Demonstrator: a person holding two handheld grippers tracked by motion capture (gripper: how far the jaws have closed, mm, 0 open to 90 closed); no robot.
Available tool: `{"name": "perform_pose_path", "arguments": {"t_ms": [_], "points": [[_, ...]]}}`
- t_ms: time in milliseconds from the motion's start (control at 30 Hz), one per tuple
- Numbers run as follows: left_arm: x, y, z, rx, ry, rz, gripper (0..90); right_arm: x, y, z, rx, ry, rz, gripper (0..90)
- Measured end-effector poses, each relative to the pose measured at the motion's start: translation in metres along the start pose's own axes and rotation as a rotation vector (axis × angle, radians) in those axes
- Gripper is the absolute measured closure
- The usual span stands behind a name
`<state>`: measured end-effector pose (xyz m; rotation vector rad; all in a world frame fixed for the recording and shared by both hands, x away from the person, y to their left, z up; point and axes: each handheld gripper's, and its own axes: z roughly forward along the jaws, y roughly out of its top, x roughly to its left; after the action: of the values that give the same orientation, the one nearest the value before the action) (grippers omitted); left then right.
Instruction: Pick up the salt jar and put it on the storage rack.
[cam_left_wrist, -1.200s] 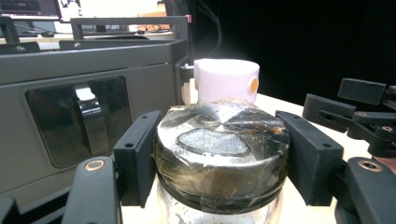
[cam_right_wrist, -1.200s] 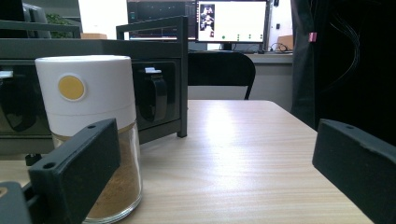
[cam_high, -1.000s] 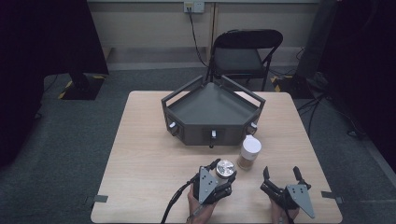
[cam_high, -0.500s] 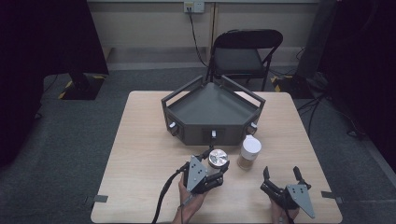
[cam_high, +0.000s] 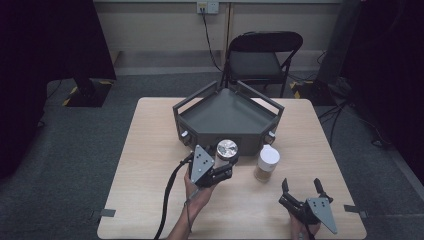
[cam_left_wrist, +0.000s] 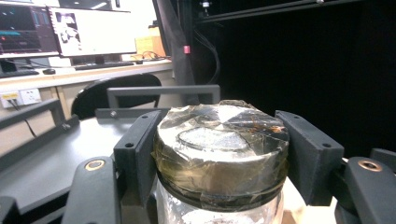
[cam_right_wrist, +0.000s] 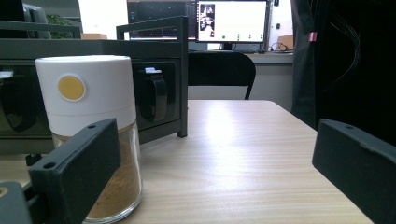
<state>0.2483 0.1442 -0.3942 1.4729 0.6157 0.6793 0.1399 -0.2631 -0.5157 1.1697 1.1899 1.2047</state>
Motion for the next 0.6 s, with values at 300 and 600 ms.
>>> {"name": "perform_pose_path", "arguments": {"t_ms": [300, 600], "points": [[0.018, 0.019, 0.013, 0.005, 0.061, -0.05, 34.4, -0.001, 0.0, 0.0, -0.001, 0.005, 0.0, 0.0], [0.024, 0.035, 0.033, 0.019, 0.14, -0.037, 34.4, -0.001, 0.0, 0.0, -0.001, 0.007, 0.001, 0.0]]}}
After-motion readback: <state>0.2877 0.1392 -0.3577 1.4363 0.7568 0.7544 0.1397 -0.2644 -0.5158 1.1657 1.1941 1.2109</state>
